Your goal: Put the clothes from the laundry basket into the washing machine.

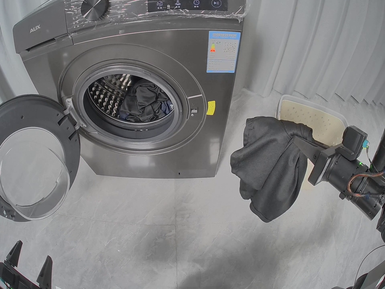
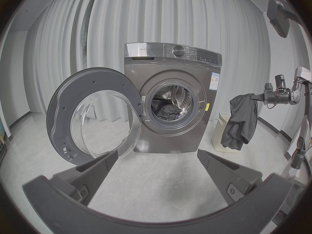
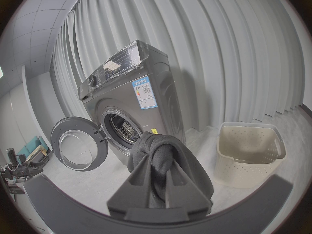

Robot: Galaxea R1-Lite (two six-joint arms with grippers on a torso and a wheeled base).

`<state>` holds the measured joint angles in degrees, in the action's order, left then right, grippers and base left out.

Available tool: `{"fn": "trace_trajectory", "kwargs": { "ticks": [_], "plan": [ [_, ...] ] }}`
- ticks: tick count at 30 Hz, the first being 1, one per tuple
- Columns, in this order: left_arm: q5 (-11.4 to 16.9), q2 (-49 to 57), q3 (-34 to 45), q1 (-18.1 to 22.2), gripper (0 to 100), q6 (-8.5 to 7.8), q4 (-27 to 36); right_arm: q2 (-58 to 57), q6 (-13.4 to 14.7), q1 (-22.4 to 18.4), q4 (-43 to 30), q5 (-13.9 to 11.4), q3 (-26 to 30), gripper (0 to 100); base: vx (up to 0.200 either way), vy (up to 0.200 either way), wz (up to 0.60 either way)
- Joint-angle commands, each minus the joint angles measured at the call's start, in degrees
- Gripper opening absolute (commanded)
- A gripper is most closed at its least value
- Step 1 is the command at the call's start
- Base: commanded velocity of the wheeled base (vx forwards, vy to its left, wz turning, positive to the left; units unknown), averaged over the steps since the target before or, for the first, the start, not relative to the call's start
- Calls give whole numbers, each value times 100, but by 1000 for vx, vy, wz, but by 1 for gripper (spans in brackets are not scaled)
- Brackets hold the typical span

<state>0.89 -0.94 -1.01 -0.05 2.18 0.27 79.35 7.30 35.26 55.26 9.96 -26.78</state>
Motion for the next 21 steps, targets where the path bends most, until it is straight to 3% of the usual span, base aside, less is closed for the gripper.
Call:
{"fn": "trace_trajectory", "kwargs": {
  "ticks": [1,13,21],
  "plan": [
    [-1,50,92,-4,100,2,0,10,-1,8,2,-3,-2,0,0,200,0],
    [-1,50,92,-4,100,2,0,2,-1,-1,2,-3,-11,0,0,200,0],
    [-1,50,92,-4,100,2,0,2,-1,8,2,-3,-2,0,0,0,0]
  ]
}}
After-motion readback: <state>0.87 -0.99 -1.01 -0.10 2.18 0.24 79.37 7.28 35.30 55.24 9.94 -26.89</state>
